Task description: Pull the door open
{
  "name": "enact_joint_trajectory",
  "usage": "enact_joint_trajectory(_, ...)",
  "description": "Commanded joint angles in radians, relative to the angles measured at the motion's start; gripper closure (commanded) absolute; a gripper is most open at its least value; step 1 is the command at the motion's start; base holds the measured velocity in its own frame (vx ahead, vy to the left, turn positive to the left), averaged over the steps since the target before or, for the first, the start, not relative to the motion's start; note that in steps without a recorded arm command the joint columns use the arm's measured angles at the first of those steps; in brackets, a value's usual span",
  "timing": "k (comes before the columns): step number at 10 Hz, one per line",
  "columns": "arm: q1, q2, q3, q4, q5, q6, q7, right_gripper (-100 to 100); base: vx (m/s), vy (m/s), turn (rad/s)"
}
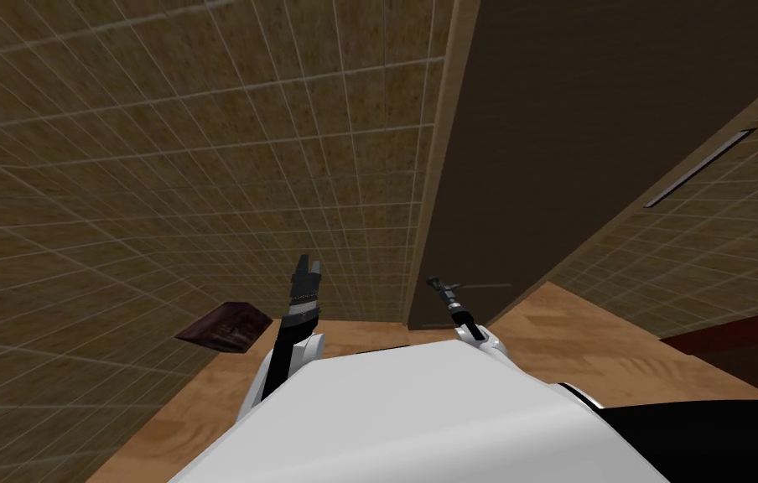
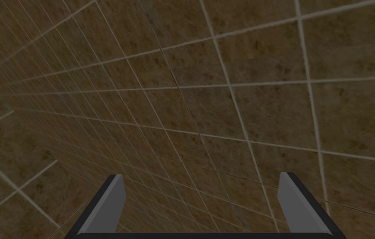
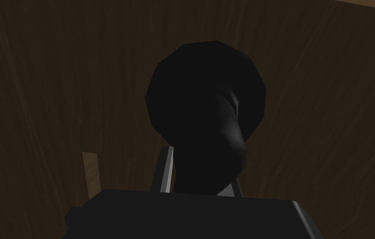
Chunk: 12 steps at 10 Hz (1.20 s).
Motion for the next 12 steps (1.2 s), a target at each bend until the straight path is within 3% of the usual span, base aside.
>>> enact_joint_trajectory(1,0.015,-0.016,0.014,-0.003,0.006,-0.020,-0.020,100,-0.116,-0.041,0.122)
enact_joint_trajectory(9,0.087,-0.095,0.083,-0.017,0.032,-0.116,-0.116,100,-0.207,-0.076,0.139)
enact_joint_trajectory(10,0.083,-0.086,0.078,-0.018,0.030,-0.102,-0.107,100,-0.104,-0.038,0.039)
enact_joint_trajectory(11,0.103,-0.101,0.091,-0.012,0.033,-0.137,-0.125,100,-0.176,-0.063,0.149)
enact_joint_trajectory(12,0.108,-0.105,0.093,-0.011,0.034,-0.145,-0.129,100,-0.217,-0.057,0.166)
